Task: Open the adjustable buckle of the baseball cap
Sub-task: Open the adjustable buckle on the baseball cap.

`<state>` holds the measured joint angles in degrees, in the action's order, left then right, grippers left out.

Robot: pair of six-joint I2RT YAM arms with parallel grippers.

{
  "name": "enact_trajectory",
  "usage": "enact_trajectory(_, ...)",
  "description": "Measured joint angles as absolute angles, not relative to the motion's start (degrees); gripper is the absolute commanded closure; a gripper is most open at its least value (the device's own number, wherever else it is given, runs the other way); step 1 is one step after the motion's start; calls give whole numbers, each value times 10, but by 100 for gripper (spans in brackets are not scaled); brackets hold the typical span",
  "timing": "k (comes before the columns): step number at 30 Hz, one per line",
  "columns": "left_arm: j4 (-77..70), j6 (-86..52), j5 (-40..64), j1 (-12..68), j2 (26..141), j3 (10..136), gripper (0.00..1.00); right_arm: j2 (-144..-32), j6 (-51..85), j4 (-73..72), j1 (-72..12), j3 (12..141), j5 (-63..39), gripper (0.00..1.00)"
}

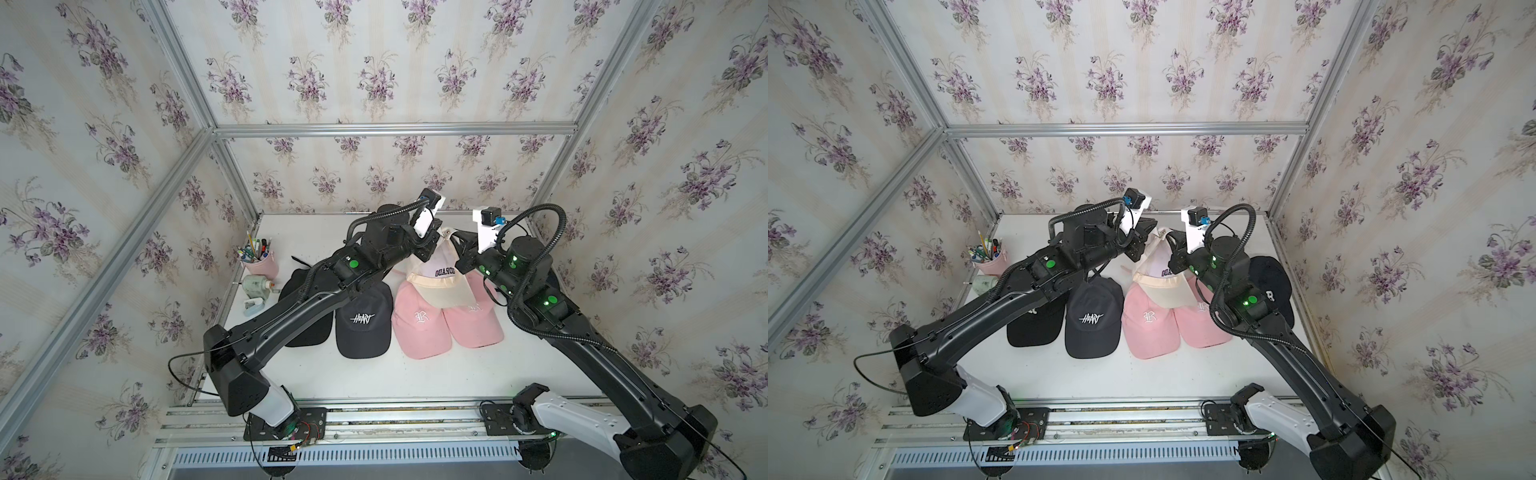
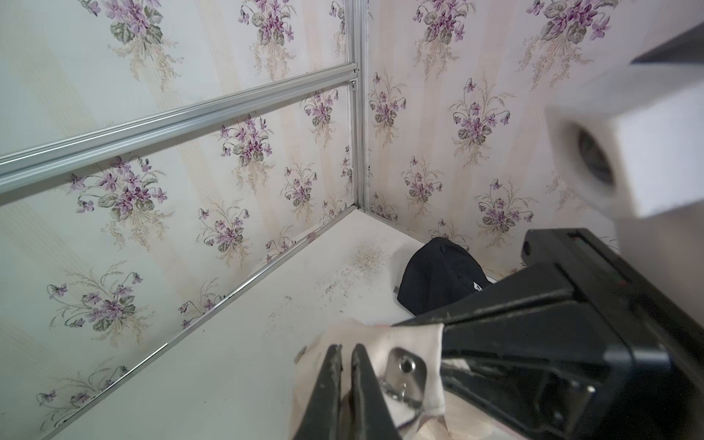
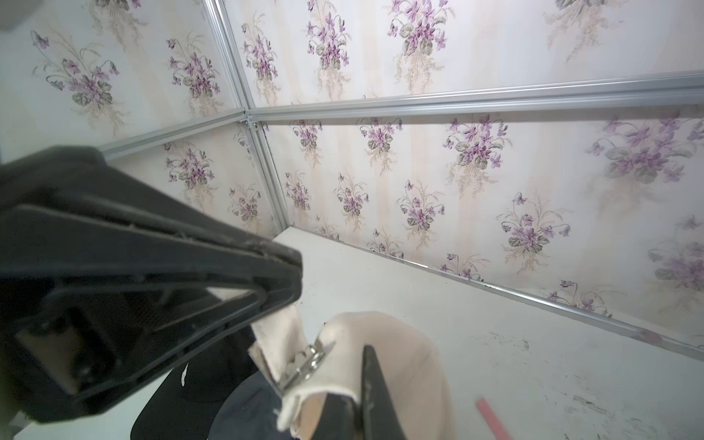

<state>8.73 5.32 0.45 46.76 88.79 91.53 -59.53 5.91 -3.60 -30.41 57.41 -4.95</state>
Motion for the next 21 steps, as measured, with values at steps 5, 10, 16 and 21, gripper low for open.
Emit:
enact_trajectory(5,74,35,-4,465,883,898,93,-593,67,-40,-305,573,-39,100)
enact_trajectory(10,75,25,-17,464,881,891,58,-593,81,-41,-304,574,-23,100)
enact_trajectory(16,65,26,-36,464,851,858,37,-606,98,-39,-304,592,-22,100)
enact_trajectory(21,24,53,-51,464,802,791,38,-623,110,-31,-304,614,-25,100)
